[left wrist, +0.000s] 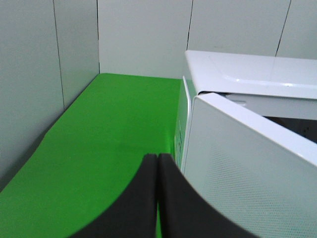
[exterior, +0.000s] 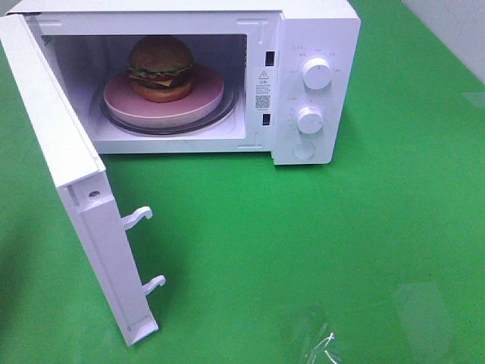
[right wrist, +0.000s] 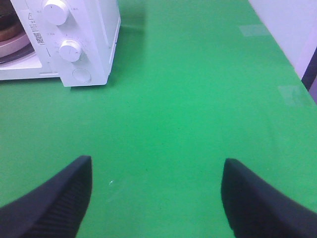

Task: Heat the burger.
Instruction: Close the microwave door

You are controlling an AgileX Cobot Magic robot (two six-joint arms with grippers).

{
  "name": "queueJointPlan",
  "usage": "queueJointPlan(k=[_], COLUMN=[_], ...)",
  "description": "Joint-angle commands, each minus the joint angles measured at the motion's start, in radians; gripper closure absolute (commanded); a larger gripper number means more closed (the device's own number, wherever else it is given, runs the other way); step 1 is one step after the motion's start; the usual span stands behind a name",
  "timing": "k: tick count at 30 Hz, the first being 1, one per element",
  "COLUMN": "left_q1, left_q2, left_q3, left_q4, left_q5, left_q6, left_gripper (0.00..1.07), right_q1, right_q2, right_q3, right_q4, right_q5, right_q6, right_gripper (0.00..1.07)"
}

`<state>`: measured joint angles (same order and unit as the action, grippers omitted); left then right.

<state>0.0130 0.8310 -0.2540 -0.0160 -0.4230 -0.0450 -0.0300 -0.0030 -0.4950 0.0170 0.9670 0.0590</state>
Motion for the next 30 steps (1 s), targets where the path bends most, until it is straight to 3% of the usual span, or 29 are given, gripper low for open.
queueJointPlan(k=[1,3,6,7,8,9,10,11,15,23,28,29,30], left_q1=[-0.001,-0.001,-0.001,-0.001,-0.001,-0.001,-0.001,-0.001,-0.001,-0.004,-0.088,-0.142,-0.142], left_q2=[0.055,0.155,0.200,0.245,0.245,0.290,0.290,0.342,0.432,0.557,0.596,0.613,0.613], left_q3=[0.001,0.001,0.001,0.001,0.001,0.001,0.001,0.001,-0.001,-0.001,-0.004,-0.007,-0.007], left_q4=[0.002,0.045,0.102,0.179,0.179,0.264,0.264,0.343,0.397,0.421,0.390,0.348,0.348], left_q5=[-0.061,-0.125,-0.160,-0.207,-0.207,-0.252,-0.252,-0.318,-0.430,-0.527,-0.537,-0.534,-0.534], left_q6=[-0.012,-0.079,-0.119,-0.160,-0.160,-0.197,-0.197,-0.226,-0.257,-0.257,-0.227,-0.182,-0.182], left_gripper=[1.07,1.07,1.07,1.07,1.07,1.07,1.07,1.07,1.07,1.07,1.07,1.07,1.07], right_q1=[-0.006,-0.006,-0.006,-0.006,-0.006,-0.006,-0.006,-0.006,-0.006,-0.006,-0.006,-0.006,-0.006], right_q2=[-0.028,-0.028,-0.028,-0.028,-0.028,-0.028,-0.028,-0.028,-0.028,-0.028,-0.028,-0.028,-0.028], right_q3=[0.000,0.000,0.000,0.000,0.000,0.000,0.000,0.000,0.000,0.000,0.000,0.000,0.000], right_q4=[0.003,0.003,0.003,0.003,0.003,0.003,0.003,0.003,0.003,0.003,0.003,0.003,0.003], right_q5=[-0.009,-0.009,-0.009,-0.009,-0.009,-0.009,-0.009,-0.009,-0.009,-0.009,-0.009,-0.009,-0.009], right_q6=[0.007,0.007,0.007,0.007,0.007,0.007,0.007,0.007,0.007,0.007,0.007,0.007,0.007], right_gripper=[0.37,0.37,0.37,0.37,0.37,0.37,0.37,0.37,0.37,0.37,0.38,0.38,0.38])
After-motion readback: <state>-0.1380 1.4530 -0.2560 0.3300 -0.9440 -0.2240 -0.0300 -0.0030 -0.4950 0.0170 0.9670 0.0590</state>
